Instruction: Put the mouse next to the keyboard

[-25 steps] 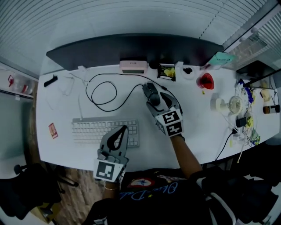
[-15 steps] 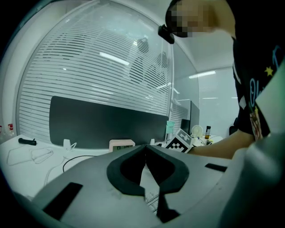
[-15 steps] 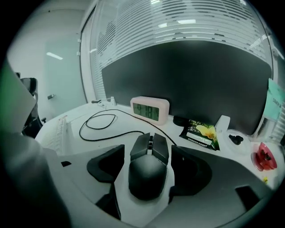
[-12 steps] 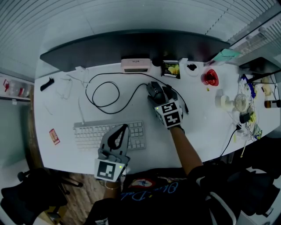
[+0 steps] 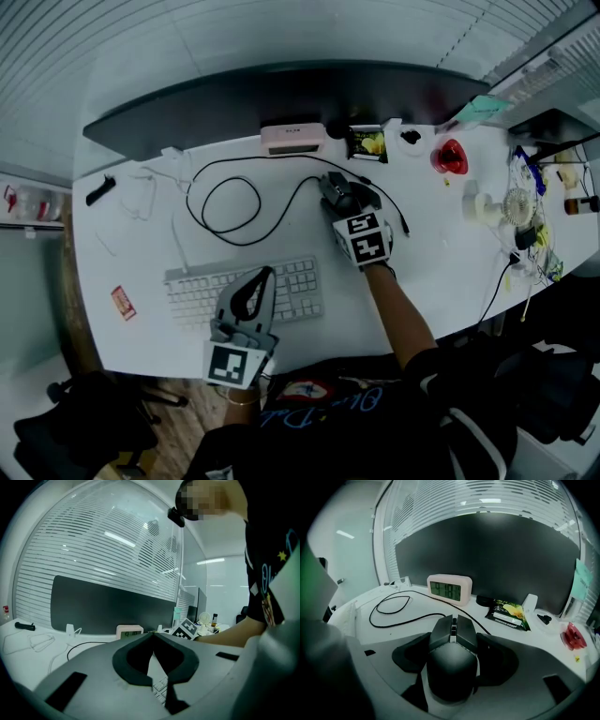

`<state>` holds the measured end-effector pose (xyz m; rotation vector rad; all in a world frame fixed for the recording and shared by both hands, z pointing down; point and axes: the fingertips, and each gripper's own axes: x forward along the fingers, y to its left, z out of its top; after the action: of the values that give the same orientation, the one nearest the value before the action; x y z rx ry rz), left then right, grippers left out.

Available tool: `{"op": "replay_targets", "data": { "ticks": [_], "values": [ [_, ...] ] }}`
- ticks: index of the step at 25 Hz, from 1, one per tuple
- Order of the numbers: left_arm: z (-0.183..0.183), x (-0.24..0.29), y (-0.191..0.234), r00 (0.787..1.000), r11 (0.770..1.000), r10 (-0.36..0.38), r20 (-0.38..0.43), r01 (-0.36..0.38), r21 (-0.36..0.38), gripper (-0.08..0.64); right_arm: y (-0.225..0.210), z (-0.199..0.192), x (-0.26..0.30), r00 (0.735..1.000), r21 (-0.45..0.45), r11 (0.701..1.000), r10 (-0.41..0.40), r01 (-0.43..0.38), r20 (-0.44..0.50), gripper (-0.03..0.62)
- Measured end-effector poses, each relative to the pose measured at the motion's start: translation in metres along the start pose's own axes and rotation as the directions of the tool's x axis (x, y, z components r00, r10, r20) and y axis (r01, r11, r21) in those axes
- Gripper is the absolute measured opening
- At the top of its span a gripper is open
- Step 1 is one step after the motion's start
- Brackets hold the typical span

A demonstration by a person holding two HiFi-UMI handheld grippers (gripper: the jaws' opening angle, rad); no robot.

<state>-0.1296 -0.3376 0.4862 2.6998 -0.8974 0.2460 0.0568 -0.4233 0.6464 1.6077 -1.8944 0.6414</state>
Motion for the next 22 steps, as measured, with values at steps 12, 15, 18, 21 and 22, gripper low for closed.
{"op": "replay_targets", "data": {
  "ticks": [12,15,18,21,22],
  "values": [
    [0.005,-0.008,-0.014,0.999,1.0,0.009,0.032,-0.009,0.007,0.003,-0.012,-0.012,-0.059,0.995,0.087,0.994,-0.07,0.064,0.067,0.284],
    [0.008,-0.009,-0.038,0.999,1.0,-0.021,0.039,0.021,0.022,0.003,-0.015,-0.022,-0.083,0.994,0.109,0.991,-0.08,0.072,0.075,0.284],
    [0.008,-0.013,-0.055,0.998,0.998,-0.048,0.035,0.046,0.042,0.003,-0.012,-0.032,-0.101,0.992,0.142,0.987,-0.085,0.072,0.088,0.284],
    [0.011,-0.019,-0.07,0.997,0.997,-0.063,0.039,0.061,0.057,0.003,-0.01,-0.044,-0.12,0.991,0.162,0.983,-0.097,0.082,0.089,0.284],
    [0.012,-0.02,-0.075,0.997,0.996,-0.07,0.038,0.067,0.067,0.003,-0.009,-0.048,-0.125,0.991,0.17,0.982,-0.101,0.085,0.088,0.284]
  ]
}}
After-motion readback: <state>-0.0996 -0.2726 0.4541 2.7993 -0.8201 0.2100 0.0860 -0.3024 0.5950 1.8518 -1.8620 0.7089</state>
